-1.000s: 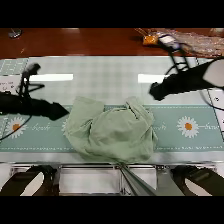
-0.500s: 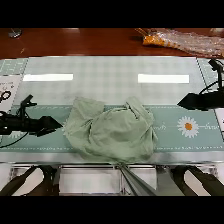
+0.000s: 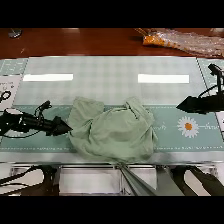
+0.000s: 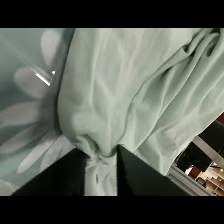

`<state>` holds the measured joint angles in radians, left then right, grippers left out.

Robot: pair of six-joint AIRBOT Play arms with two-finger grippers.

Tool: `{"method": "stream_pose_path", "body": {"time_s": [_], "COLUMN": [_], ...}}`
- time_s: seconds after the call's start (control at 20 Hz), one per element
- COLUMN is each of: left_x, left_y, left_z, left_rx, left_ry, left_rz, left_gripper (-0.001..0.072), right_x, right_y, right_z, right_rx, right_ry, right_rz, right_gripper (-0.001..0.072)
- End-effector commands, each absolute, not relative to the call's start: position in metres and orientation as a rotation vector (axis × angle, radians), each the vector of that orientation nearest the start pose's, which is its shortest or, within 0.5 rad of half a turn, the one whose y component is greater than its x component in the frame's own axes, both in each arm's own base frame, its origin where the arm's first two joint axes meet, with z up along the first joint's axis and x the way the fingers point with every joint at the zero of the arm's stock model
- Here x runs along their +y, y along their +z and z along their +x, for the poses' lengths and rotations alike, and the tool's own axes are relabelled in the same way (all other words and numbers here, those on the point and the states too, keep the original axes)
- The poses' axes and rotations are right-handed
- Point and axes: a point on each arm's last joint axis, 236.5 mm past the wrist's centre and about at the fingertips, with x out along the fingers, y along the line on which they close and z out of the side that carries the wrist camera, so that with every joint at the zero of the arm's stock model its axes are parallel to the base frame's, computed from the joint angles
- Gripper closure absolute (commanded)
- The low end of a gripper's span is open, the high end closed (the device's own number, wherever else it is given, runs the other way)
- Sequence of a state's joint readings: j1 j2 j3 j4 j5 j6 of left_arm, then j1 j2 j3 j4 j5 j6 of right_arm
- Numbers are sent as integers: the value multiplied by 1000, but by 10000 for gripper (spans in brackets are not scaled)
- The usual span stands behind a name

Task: Fold the shirts.

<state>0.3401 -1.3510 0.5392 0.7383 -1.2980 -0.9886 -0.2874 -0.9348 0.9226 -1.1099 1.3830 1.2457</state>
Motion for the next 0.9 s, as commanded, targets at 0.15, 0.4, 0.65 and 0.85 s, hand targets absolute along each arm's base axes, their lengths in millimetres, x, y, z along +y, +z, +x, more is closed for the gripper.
{"method": "stream_pose_path", "body": {"time_s": [0.15, 0.4, 0.65, 0.85], "left_x": [-110, -112, -111, -108], "left_y": [-97, -93, -87, -77], "left_z": [228, 225, 231, 242], "left_rx": [1562, 1567, 1548, 1501], "left_ry": [-574, -603, -612, -615], "left_rz": [-823, -819, -804, -770], "left_gripper": [685, 685, 686, 686], "right_x": [-18, 82, 105, 108], "right_y": [18, -48, -73, -100], "right_z": [257, 191, 184, 164], "right_rx": [1362, 1445, 1459, 1588], "right_ry": [137, 398, 370, 289], "right_rz": [266, 890, 916, 734], "right_gripper": [215, 110, 137, 138]}}
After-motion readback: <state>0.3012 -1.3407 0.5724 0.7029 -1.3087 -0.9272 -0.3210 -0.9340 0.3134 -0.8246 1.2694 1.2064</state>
